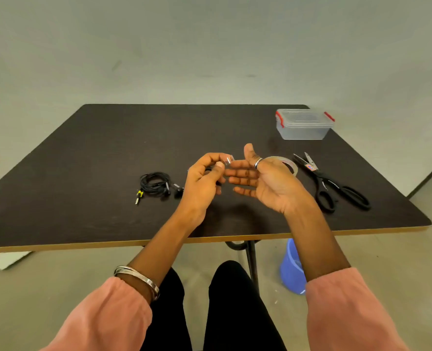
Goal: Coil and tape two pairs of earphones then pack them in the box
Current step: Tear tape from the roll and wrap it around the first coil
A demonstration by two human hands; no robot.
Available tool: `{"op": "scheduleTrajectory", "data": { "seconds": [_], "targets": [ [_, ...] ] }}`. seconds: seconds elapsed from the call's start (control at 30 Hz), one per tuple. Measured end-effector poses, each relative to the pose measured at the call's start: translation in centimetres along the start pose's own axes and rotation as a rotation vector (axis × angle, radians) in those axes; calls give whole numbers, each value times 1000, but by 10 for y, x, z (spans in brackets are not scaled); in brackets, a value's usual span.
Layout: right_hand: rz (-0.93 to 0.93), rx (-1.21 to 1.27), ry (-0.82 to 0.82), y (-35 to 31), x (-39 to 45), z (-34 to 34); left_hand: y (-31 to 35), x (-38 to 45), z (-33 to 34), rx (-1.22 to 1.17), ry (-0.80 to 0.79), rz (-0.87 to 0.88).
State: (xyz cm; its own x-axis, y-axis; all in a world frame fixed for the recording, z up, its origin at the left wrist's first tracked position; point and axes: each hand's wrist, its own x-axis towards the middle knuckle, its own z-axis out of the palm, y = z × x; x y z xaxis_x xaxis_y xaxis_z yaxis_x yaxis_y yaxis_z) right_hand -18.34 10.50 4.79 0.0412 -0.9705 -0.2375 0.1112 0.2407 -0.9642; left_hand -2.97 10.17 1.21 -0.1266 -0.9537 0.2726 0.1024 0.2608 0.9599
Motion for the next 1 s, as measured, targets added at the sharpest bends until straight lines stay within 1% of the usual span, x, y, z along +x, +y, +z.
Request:
{"op": "scheduleTrajectory", "data": {
  "seconds": [0.07,0.13,0.2,0.27,0.4,0.53,0.67,0.73,0.8,0.87,0.93,1.0],
  "targets": [
    [-5,72,-71,1,3,10,4,-1,-13,48,31,11],
    [-22,80,-121,2,6,23,7,-1,-25,81,56,29],
    [-38,83,-141,3,9,37,8,-1,-37,99,78,41],
    [-30,139,-146,4,13,51,8,0,-47,120,108,41],
    [-20,228,-104,7,24,78,6,2,-66,170,173,26],
    [-16,307,-69,9,36,99,3,4,-83,162,218,-8],
    [25,333,-69,7,48,111,4,7,-109,90,201,-35],
    [45,322,-57,6,53,117,6,10,-125,104,167,-11],
    [41,321,-13,5,58,120,7,13,-143,137,194,6],
    [-8,288,34,5,63,120,4,18,-160,272,292,-10],
    [-73,209,49,6,66,122,-1,23,-173,511,376,-85],
    [-121,123,49,10,68,128,-5,26,-175,708,390,-164]
  ]
}}
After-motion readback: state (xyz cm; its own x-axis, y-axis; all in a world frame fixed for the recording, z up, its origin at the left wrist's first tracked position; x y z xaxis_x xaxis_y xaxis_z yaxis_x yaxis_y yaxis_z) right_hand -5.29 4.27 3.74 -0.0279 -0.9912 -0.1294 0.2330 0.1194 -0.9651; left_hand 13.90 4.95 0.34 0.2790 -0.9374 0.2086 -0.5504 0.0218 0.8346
